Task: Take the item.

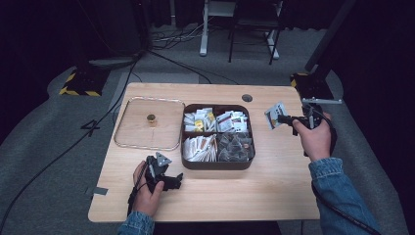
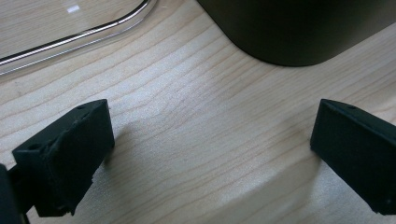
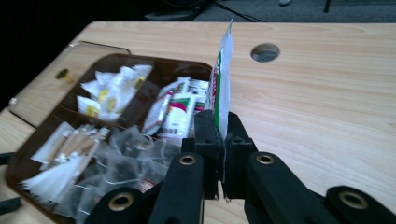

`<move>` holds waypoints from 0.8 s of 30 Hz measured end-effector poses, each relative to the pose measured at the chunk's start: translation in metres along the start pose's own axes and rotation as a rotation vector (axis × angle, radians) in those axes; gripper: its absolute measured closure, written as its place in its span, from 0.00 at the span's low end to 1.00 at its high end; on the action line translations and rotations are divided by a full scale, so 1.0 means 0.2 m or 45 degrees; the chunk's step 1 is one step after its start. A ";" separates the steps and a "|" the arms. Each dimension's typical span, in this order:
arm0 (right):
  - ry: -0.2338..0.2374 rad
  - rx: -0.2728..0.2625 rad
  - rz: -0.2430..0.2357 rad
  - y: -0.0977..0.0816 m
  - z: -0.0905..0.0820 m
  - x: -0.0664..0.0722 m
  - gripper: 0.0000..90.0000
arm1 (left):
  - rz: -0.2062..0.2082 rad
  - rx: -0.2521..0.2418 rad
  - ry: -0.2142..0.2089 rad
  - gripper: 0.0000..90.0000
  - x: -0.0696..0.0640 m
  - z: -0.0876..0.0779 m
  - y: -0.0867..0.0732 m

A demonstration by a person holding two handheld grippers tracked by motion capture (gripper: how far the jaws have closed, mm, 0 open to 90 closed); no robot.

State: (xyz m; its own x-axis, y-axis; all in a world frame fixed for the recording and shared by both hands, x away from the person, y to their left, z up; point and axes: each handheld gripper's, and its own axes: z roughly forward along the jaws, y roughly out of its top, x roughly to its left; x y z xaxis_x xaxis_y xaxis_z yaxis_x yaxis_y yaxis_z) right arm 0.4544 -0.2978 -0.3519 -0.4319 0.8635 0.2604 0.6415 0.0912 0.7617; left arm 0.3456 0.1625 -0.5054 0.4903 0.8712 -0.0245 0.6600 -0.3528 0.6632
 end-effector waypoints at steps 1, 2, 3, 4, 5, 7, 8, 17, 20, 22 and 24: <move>0.000 0.000 0.000 0.00 0.00 0.00 0.97 | 0.001 0.000 -0.001 0.00 0.00 0.00 0.00; -0.011 0.003 -0.010 -0.01 0.01 -0.01 0.97 | 0.002 -0.001 -0.001 0.00 0.00 0.00 0.00; -0.023 0.014 -0.008 -0.02 0.01 -0.03 0.97 | -0.002 -0.001 -0.003 0.00 0.00 0.00 0.00; -0.035 0.020 -0.006 -0.03 0.02 -0.05 0.97 | 0.001 0.000 -0.002 0.00 0.00 0.00 0.00; -0.048 0.026 0.011 -0.05 0.02 -0.08 0.97 | 0.002 0.000 -0.002 0.00 0.00 0.00 0.00; -0.051 0.032 0.023 -0.06 0.03 -0.09 0.97 | 0.000 -0.001 -0.003 0.00 0.00 0.00 0.00; -0.053 0.036 0.031 -0.07 0.04 -0.11 0.97 | 0.002 0.000 -0.002 0.00 0.00 0.00 0.00; -0.112 0.105 0.084 -0.20 0.14 -0.25 0.97 | -0.001 -0.002 -0.004 0.00 0.00 0.00 0.00; -0.123 0.125 0.099 -0.23 0.16 -0.28 0.97 | 0.000 -0.002 -0.004 0.00 0.00 0.00 0.00; -0.127 0.131 0.103 -0.24 0.16 -0.29 0.97 | -0.004 -0.004 -0.006 0.00 0.00 0.00 0.00; -0.134 0.144 0.114 -0.26 0.18 -0.31 0.97 | -0.003 -0.003 -0.006 0.00 0.00 0.00 0.00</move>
State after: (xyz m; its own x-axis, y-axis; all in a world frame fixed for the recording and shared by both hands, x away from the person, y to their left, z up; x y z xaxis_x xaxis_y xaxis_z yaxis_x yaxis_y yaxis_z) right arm 0.4701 -0.3383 -0.4286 -0.3045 0.9174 0.2562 0.7441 0.0612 0.6652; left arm 0.3462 0.1621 -0.5056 0.4914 0.8704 -0.0294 0.6596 -0.3500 0.6652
